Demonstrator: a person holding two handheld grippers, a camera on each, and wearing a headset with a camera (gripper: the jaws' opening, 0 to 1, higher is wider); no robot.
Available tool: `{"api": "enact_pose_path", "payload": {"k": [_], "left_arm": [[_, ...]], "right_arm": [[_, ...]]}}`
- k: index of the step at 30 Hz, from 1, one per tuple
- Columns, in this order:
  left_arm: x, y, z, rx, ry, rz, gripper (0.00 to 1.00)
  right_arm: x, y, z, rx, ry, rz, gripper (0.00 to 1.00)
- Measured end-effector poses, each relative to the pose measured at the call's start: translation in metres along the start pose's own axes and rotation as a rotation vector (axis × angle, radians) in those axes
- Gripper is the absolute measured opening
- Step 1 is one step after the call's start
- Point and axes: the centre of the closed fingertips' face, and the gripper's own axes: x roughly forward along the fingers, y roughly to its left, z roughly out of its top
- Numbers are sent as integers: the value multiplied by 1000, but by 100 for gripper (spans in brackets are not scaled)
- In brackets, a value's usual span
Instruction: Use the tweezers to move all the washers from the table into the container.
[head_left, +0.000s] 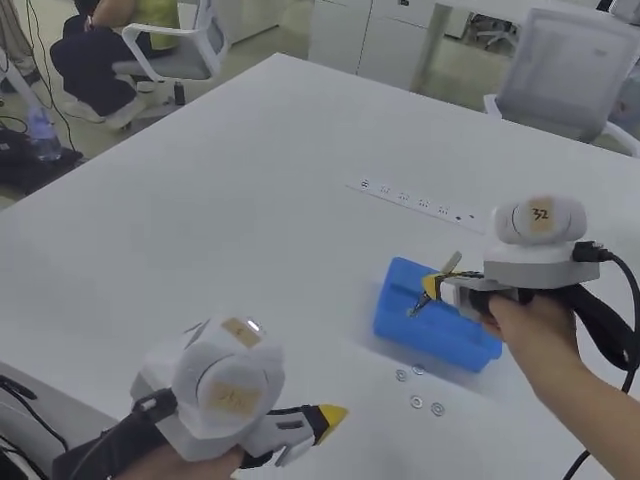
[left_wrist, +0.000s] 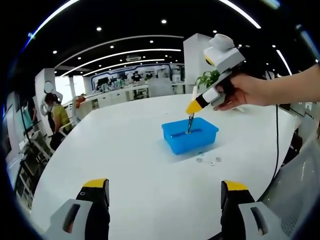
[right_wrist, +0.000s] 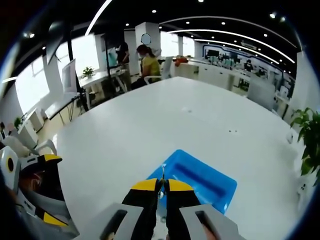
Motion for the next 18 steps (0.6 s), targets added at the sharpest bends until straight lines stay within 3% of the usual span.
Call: {"api": "enact_pose_path", "payload": {"k": [14, 18], "left_arm": [[2, -1, -4, 12, 24, -3, 94], [1, 0, -2, 9, 11, 0, 94]], "right_arm": [[22, -13, -1, 13, 17, -11, 2], [33, -14, -2, 15, 27, -5, 2]]}}
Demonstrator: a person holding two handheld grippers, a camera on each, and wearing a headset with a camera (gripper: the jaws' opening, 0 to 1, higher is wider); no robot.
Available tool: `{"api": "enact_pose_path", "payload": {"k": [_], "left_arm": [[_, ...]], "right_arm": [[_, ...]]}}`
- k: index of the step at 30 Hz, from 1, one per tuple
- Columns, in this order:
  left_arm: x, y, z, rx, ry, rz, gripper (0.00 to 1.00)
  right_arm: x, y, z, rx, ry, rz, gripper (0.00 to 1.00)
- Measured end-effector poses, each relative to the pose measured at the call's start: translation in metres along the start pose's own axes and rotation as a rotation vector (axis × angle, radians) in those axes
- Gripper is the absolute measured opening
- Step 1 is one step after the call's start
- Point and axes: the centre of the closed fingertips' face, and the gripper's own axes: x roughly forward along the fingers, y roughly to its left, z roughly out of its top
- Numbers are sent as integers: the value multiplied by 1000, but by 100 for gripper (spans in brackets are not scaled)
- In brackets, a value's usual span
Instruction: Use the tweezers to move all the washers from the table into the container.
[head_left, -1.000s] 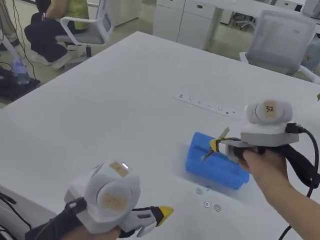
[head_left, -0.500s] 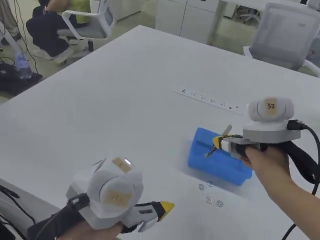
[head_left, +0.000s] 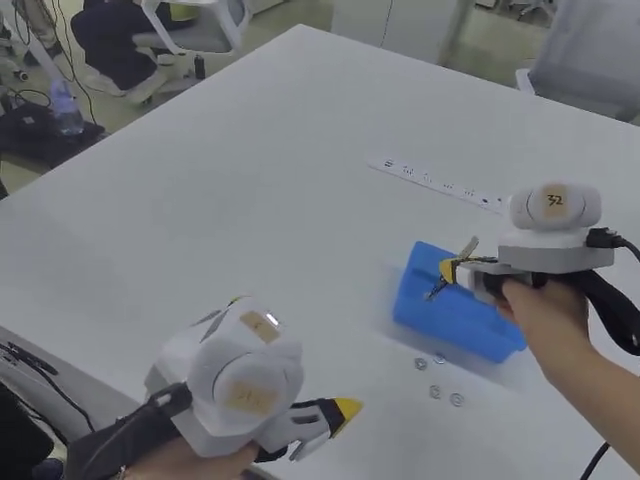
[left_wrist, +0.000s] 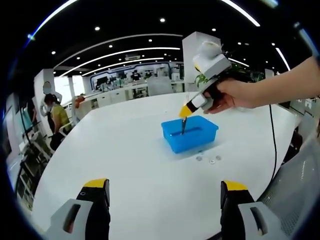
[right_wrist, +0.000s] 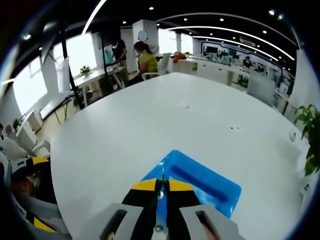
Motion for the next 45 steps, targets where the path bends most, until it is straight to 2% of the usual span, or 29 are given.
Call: {"api": "enact_pose_path", "payload": {"k": [6, 14, 22, 31, 35, 45], "left_arm": [[-1, 3, 1, -22, -8, 7, 94], [0, 1, 0, -17, 3, 2, 93], [0, 1, 0, -23, 1, 1, 93], [0, 2, 0, -23, 5, 2, 93], [0, 2, 0, -23, 5, 3, 93], [0, 2, -1, -23, 6, 5, 92]], "right_arm": [[12, -2, 0, -28, 11, 9, 2], [34, -10, -4, -28, 25, 25, 2], [46, -11, -10, -52, 44, 28, 2], [55, -11, -11, -48, 46, 37, 2], [55, -7, -16, -53, 60, 39, 2], [54, -8, -15, -37, 49, 45, 3]]}}
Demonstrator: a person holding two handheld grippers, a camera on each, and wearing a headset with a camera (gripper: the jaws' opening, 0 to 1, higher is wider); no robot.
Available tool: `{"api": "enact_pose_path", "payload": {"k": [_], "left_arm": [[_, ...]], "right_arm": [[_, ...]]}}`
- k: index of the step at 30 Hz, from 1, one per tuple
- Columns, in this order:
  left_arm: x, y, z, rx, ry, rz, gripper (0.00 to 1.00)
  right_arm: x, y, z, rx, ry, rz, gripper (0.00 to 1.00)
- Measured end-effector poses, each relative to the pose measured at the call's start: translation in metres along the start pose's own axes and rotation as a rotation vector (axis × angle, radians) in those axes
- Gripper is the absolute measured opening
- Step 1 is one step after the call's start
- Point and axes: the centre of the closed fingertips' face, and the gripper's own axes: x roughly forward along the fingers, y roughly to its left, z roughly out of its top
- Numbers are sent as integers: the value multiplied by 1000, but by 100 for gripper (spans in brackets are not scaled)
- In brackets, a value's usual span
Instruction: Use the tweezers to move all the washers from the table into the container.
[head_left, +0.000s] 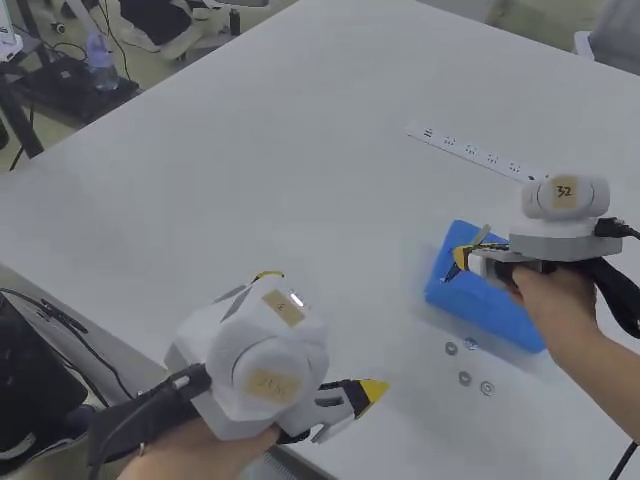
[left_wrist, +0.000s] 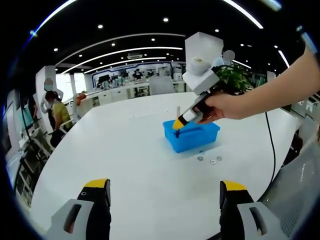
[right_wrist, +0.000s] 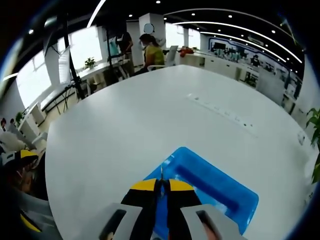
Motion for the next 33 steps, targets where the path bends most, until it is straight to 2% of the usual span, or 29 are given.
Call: {"api": "enact_pose_path", "payload": {"k": [6, 11, 13, 16, 21, 26, 33], "left_arm": [[0, 0, 0, -2, -1, -1, 93], [0, -1, 1, -2, -6, -4, 93], [0, -1, 1, 0, -5, -5, 93], [1, -2, 1, 2, -6, -8, 93], [1, -2, 1, 2, -7, -13, 94], [1, -4, 1, 3, -9, -23, 95], [0, -5, 3, -1, -23, -28, 97]], "right_arm": [[-8, -5, 4, 8, -20, -9, 3], [-30, -3, 16, 20, -69, -5, 3], [-45, 2, 23, 1, -101, -15, 3], [-64, 12, 35, 32, -160, 2, 3], [-87, 26, 41, 25, -213, 10, 3], [-99, 36, 39, 64, -243, 39, 3], [-106, 43, 16, 44, -224, 46, 3]]}}
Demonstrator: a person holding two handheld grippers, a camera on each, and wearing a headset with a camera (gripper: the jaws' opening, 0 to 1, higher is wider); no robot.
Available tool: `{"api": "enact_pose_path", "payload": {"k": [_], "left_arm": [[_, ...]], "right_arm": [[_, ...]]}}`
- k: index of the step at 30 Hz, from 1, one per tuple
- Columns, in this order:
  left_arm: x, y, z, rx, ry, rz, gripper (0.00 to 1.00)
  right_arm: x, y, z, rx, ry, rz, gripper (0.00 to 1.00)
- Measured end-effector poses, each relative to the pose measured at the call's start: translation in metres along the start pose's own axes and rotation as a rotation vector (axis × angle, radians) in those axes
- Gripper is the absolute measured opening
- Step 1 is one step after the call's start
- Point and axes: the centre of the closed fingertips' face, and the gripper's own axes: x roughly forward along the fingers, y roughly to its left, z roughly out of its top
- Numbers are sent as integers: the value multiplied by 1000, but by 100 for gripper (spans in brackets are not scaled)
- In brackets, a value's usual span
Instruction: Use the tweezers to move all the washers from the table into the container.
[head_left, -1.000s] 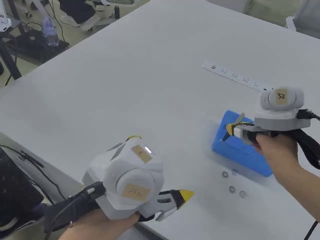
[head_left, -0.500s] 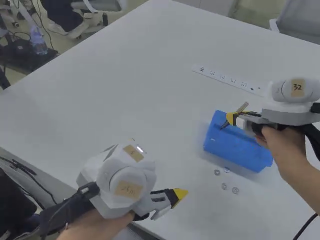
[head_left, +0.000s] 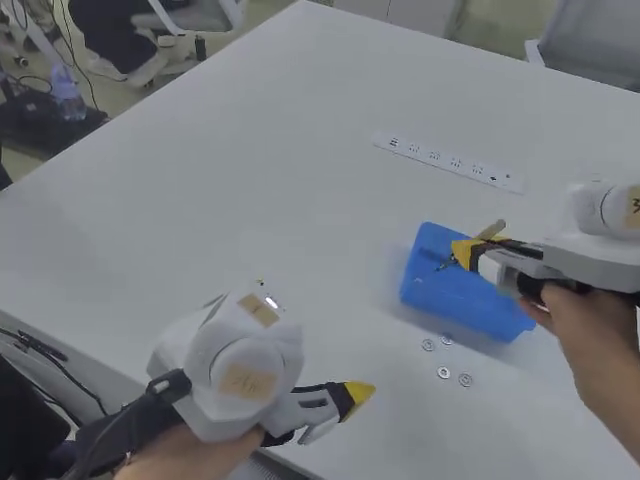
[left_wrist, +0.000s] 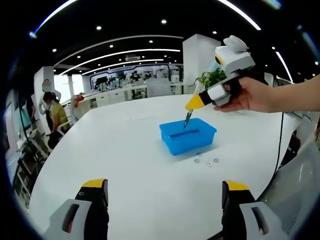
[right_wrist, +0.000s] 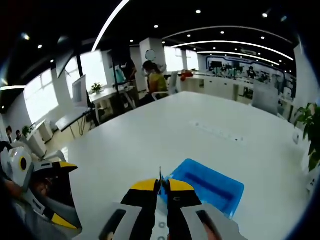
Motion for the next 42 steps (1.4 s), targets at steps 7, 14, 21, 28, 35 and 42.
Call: {"api": "enact_pose_path", "payload": {"k": [7, 14, 21, 28, 35, 42], "left_arm": [[1, -4, -1, 7, 5, -18, 98], [1, -6, -1, 9, 7, -25, 99], [1, -6, -2, 12, 8, -25, 99], [2, -5, -2, 12, 10, -19, 98], [2, -5, -3, 17, 17, -17, 98], [2, -5, -4, 20, 22, -18, 98]], "right_arm": [[-2, 0, -27, 24, 44, -2, 3], [1, 3, -53, 27, 91, -3, 4], [8, -2, -70, 21, 133, -12, 4], [16, -2, -78, -4, 157, -14, 4], [20, -8, -85, -30, 176, -28, 4], [24, -10, -85, -31, 175, -29, 4]]}}
